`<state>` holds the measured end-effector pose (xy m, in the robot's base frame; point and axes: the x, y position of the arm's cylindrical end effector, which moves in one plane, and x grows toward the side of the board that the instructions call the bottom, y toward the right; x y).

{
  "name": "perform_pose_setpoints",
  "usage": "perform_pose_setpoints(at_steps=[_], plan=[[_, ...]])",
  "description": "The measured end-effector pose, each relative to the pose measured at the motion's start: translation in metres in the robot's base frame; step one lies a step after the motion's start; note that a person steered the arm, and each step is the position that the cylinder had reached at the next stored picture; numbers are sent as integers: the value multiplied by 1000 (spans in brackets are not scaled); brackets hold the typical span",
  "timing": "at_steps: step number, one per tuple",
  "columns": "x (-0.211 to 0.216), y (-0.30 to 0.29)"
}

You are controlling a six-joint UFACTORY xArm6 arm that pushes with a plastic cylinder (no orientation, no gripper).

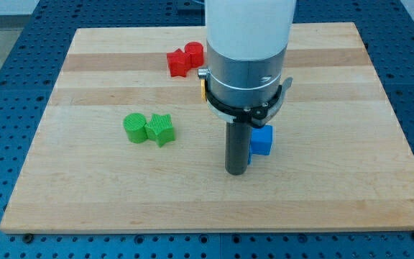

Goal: Separate the blue cube from the blue triangle

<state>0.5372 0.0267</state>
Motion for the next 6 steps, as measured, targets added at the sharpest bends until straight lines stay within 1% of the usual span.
perform_pose_setpoints(at_steps=[4,5,6], plan=[[9,3],[6,18],[-18,41]])
